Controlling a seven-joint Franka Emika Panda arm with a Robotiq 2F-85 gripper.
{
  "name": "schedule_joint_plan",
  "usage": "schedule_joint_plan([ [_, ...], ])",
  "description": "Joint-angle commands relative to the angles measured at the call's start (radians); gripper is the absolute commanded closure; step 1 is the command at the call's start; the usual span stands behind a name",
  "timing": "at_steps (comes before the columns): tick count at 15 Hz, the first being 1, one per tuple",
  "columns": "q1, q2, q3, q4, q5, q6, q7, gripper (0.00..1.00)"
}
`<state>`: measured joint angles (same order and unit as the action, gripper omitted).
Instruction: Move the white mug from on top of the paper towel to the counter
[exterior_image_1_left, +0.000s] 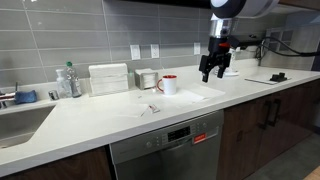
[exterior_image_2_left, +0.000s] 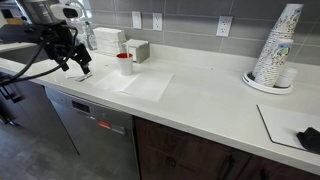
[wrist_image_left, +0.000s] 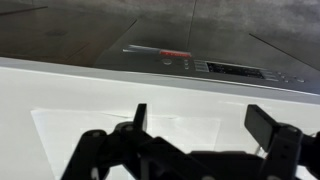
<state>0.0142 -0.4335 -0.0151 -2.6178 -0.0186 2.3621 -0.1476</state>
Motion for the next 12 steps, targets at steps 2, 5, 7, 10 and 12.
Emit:
schedule_joint_plan([
  [2, 0.004, 0.000, -0.004, 0.001, -0.003, -0.003, 0.002, 0.00],
  [5, 0.004, 0.000, -0.004, 0.001, -0.003, -0.003, 0.002, 0.00],
  [7, 0.010, 0.034, 0.010, 0.046, -0.032, 0.048, -0.016, 0.00],
  [10, 0.013, 0.089, 0.030, 0.152, -0.095, 0.082, -0.052, 0.00],
  [12, 0.012, 0.140, 0.036, 0.226, -0.130, 0.096, -0.069, 0.00],
])
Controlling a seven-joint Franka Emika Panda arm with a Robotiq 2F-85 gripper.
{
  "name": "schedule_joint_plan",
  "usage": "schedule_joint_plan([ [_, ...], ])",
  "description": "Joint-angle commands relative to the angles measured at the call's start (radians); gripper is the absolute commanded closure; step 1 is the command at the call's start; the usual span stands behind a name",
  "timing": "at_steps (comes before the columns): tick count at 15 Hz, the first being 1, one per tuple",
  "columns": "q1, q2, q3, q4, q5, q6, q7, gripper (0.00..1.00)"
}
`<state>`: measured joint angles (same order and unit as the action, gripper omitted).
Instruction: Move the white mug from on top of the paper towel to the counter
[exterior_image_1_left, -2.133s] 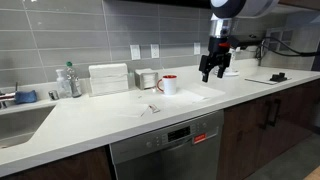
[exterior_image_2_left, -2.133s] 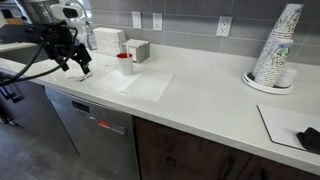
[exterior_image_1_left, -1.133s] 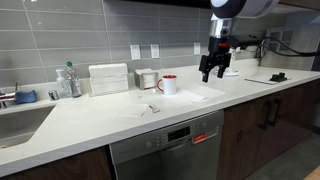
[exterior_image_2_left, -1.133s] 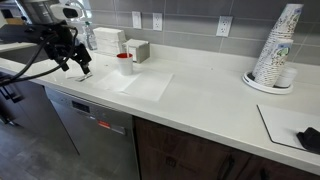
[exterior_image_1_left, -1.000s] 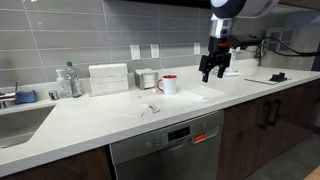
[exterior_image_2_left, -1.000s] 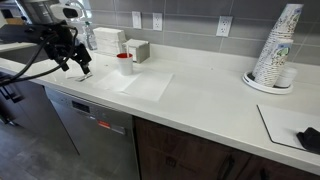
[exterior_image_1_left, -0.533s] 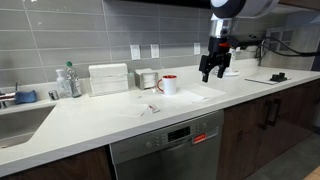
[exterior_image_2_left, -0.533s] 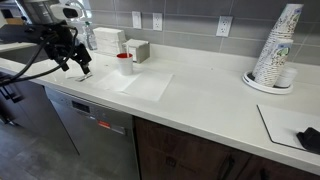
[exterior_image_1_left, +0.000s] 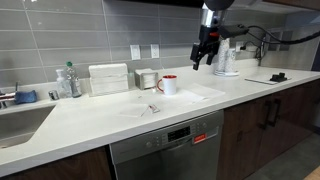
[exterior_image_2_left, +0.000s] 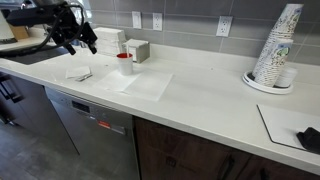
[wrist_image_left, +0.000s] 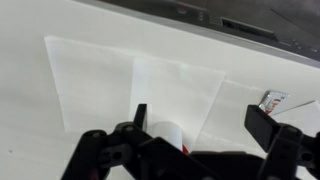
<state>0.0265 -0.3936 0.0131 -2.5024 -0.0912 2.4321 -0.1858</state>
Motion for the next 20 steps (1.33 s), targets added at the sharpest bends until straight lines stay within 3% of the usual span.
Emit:
schedule_joint_plan([
  [1, 0.010, 0.127, 0.004, 0.143, -0.053, 0.034, -0.046, 0.00],
  [8, 0.052, 0.332, 0.023, 0.298, -0.048, 0.102, -0.171, 0.00],
  [12, 0.044, 0.444, 0.031, 0.362, -0.074, 0.180, -0.217, 0.00],
  [15, 0.033, 0.515, 0.040, 0.395, -0.019, 0.246, -0.324, 0.00],
  [16, 0.028, 0.540, 0.040, 0.414, -0.032, 0.260, -0.310, 0.00],
  [17, 0.033, 0.481, 0.042, 0.370, -0.051, 0.228, -0.261, 0.00],
  [20, 0.025, 0.528, 0.045, 0.402, -0.054, 0.250, -0.271, 0.00],
])
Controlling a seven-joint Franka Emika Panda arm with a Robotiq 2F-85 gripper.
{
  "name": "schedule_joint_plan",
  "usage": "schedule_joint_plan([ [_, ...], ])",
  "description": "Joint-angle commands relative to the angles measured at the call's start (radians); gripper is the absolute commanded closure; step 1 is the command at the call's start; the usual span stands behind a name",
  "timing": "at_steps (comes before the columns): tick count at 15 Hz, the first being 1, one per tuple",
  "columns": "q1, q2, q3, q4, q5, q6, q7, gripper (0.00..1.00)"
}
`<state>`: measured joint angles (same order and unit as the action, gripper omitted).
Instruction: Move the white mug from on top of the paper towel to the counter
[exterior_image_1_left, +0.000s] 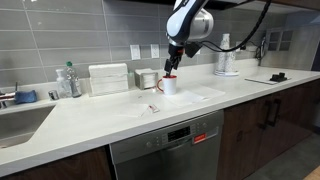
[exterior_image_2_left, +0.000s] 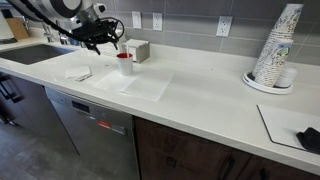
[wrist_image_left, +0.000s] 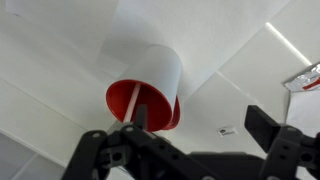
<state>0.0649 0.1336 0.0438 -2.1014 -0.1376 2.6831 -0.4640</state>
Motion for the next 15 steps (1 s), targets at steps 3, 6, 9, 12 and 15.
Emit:
schedule_joint_plan([
  [3, -0.013, 0.005, 0.015, 0.009, -0.008, -0.001, 0.006, 0.00],
  [6, -0.011, 0.035, 0.003, 0.046, -0.060, -0.015, 0.013, 0.00],
  [9, -0.022, 0.056, 0.015, 0.077, -0.049, -0.039, -0.048, 0.00],
  [12, -0.046, 0.083, 0.049, 0.107, 0.035, -0.090, -0.176, 0.00],
  [15, -0.046, 0.114, 0.044, 0.149, 0.013, -0.146, -0.201, 0.00],
])
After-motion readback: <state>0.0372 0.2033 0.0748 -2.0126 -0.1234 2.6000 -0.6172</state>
